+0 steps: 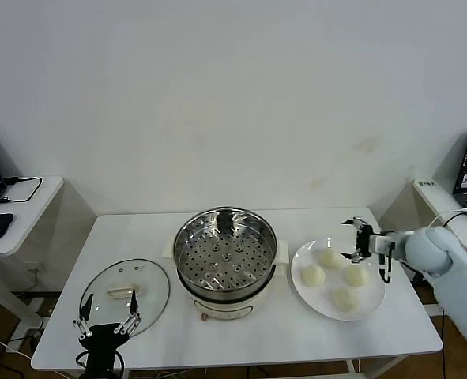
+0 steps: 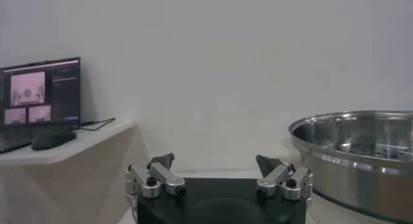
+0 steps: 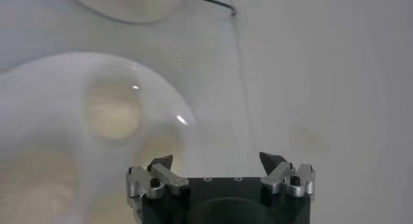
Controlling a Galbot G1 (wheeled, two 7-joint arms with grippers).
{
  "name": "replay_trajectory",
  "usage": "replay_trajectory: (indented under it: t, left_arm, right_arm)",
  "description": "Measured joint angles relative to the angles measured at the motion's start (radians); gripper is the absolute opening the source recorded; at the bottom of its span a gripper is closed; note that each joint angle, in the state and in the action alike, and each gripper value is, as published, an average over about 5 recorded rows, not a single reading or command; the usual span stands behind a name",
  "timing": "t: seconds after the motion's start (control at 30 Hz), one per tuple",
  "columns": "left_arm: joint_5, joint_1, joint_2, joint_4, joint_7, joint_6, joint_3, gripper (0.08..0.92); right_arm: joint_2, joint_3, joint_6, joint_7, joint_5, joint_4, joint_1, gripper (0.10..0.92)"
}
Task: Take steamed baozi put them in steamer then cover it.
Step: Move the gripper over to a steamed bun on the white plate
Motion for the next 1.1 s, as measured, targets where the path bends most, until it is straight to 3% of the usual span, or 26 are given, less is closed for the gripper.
replay_trajectory:
  t: [0.47, 1.1]
  left_arm:
    - [-0.015, -0.027, 0.008, 0.012, 0.002, 0.009, -0.029, 0.823]
    - [-0.026, -0.042, 0.018, 0.031, 0.002, 0.011, -0.058, 0.823]
  right_arm:
    - [0.095, -0.322, -0.010, -0.097, 0.003, -0.207, 0.237, 0.823]
    - [0.250, -0.386, -0.032, -0.120, -0.060, -0.431, 0.303, 0.795]
